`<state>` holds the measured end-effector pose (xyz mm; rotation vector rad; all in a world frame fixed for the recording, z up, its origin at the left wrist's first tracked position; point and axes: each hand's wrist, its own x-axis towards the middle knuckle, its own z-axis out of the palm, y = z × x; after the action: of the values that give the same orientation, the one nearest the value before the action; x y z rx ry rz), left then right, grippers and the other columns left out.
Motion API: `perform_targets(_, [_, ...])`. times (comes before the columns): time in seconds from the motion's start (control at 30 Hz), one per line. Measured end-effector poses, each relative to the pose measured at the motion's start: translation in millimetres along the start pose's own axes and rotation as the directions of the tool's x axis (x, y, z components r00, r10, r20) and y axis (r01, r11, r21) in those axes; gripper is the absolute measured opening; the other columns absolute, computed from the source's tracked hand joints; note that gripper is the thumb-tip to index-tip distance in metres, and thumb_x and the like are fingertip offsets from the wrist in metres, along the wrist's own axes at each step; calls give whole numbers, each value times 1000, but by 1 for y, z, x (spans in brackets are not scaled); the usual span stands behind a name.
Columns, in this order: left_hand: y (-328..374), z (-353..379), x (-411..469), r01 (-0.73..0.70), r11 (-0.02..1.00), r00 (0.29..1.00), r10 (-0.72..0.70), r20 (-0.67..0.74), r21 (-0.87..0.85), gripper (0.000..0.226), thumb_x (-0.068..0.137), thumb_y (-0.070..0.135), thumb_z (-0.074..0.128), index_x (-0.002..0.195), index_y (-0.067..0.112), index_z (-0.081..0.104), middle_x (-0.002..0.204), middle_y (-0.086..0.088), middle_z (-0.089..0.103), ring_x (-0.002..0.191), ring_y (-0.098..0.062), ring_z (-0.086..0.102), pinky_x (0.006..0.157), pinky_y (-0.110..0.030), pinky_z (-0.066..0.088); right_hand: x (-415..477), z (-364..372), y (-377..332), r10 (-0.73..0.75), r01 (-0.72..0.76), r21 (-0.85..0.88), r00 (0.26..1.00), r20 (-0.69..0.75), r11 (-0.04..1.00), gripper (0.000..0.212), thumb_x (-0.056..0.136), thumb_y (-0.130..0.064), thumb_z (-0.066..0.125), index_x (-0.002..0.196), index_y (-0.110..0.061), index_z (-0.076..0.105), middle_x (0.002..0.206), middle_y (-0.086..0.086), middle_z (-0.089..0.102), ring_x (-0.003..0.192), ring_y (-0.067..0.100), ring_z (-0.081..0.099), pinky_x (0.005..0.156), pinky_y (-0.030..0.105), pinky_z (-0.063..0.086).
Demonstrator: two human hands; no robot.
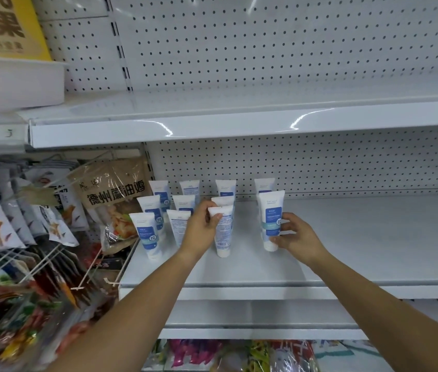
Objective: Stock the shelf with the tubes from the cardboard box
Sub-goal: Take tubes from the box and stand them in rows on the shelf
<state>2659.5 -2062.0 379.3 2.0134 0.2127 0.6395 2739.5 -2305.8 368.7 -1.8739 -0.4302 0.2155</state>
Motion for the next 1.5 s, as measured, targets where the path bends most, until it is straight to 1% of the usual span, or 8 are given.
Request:
perform_targets(0.27, [-6, 0, 1, 4, 1000, 1000, -4, 7, -12, 17, 96, 19, 62, 109, 24, 55, 104, 16, 63, 96, -3, 62, 86, -27, 51, 3, 5, -3, -6, 6, 7, 1000, 4, 1000, 48, 79, -12, 79, 118, -27, 55, 108, -2, 66, 99, 19, 64, 81, 30, 47])
perform_targets(0.5, [8, -1, 0, -12, 998, 1000, 11, -9, -62, 27, 92, 12, 66, 117, 20, 60, 109, 11, 64, 92, 9, 59, 81, -5, 42, 4, 6, 0, -9, 9, 24, 1000, 4, 1000, 47, 79, -10, 80, 115, -29, 56, 105, -4, 67, 99, 19, 65, 76, 26, 47])
perform_targets(0.7, [25, -3, 8, -77, 993, 996, 73, -44, -93, 27, 88, 10, 72, 111, 21, 63, 106, 5, 67, 96, -5, 62, 87, -10, 46, 4, 6, 0, 4, -4, 15, 1000, 8, 1000, 49, 79, -12, 80, 118, -27, 55, 110, -1, 66, 101, 20, 64, 84, 32, 48])
perform_targets(0.93, [51, -7, 19, -154, 983, 987, 147, -67, -103, 27, 88, 12, 73, 113, 18, 67, 109, 4, 69, 95, -4, 63, 90, -15, 49, 4, 3, 1, -13, 12, 38, 1000, 2, 999, 49, 79, -9, 79, 118, -26, 56, 106, -4, 66, 100, 21, 65, 82, 30, 48])
perform_targets(1.13, [93, 8, 37, -134, 987, 984, 143, 109, -83, 44, 83, 19, 79, 124, 20, 64, 114, 10, 66, 95, -5, 64, 78, -9, 50, 2, 2, 2, -23, 23, 26, 1000, -13, 999, 50, 77, -11, 81, 118, -27, 56, 105, -5, 66, 96, 16, 65, 79, 26, 49])
perform_targets(1.23, [99, 21, 40, -130, 991, 971, 133, 200, -33, 49, 78, 18, 82, 124, 22, 64, 114, 4, 66, 94, -10, 64, 73, -6, 48, 4, 3, 5, -30, 30, 18, 999, -14, 999, 52, 75, -13, 83, 119, -26, 57, 106, -2, 67, 96, 18, 66, 83, 31, 53])
perform_targets(1.4, [97, 43, 36, -145, 989, 945, 133, 298, 19, 42, 74, 10, 83, 112, 20, 70, 106, 4, 69, 93, -6, 64, 82, -16, 52, 7, 1, 10, -56, 56, -2, 998, -23, 998, 52, 74, -13, 83, 117, -28, 59, 103, -1, 69, 93, 18, 67, 85, 36, 56])
perform_targets(1.5, [95, 52, 34, -143, 989, 939, 127, 319, 28, 32, 75, 0, 78, 102, 17, 71, 101, 5, 72, 84, -1, 63, 78, -13, 50, 7, 1, 14, -60, 60, -10, 998, -21, 998, 52, 73, -11, 82, 117, -28, 58, 102, -2, 69, 92, 17, 68, 85, 34, 56])
